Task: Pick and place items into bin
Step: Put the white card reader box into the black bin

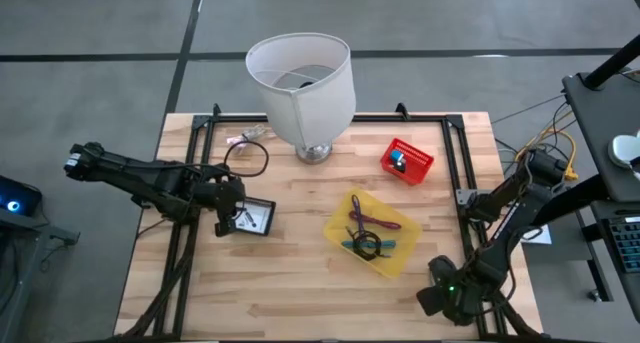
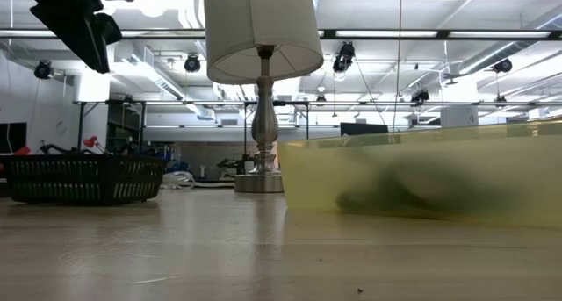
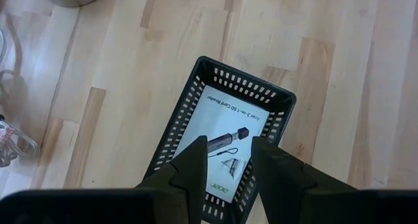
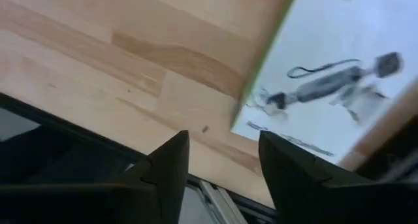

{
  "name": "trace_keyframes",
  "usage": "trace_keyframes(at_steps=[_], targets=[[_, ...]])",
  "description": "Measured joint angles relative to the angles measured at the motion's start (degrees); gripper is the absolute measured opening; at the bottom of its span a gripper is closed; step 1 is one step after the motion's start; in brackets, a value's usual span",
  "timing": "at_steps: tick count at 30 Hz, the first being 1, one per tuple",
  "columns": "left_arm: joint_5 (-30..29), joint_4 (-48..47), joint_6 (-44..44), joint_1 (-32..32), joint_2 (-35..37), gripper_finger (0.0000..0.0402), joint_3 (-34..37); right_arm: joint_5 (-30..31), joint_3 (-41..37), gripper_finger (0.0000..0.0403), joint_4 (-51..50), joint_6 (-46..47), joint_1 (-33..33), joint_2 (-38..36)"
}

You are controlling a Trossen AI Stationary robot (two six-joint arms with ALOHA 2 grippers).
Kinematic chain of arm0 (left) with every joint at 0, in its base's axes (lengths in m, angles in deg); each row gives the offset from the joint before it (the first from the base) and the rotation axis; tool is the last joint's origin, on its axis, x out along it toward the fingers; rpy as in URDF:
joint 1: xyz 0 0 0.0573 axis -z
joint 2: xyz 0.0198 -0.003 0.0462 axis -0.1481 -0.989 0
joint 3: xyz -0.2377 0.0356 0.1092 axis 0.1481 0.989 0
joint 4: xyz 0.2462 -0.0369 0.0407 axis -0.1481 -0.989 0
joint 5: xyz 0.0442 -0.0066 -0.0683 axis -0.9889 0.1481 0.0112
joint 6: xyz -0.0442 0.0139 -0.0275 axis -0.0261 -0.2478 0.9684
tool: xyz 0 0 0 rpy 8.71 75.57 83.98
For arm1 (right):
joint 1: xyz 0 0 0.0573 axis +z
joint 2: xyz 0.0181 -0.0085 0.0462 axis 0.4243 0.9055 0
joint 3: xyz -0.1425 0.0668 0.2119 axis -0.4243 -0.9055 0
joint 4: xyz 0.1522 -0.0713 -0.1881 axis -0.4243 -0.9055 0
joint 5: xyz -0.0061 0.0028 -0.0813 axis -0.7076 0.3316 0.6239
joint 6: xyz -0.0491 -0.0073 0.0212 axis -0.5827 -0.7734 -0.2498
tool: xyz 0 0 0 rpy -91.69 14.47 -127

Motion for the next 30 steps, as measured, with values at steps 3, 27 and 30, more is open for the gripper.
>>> trace_keyframes(at_steps=[3, 27, 30], targets=[[0.0, 0.0, 0.0, 0.0, -0.2, 0.0102, 0.0, -0.3, 0.0, 0.0185, 2.8, -1.3, -0.4, 1.9], [0.0, 0.9, 0.2, 0.0, -0.3, 0.0102, 0.0, -3.7, 0.9, 0.0184, 3.7, 0.7, -1.0, 15.2], [0.0, 0.9, 0.4, 0.0, -0.3, 0.0102, 0.0, -4.6, 0.9, 0.0169, 3.7, -1.2, -1.2, 15.7]])
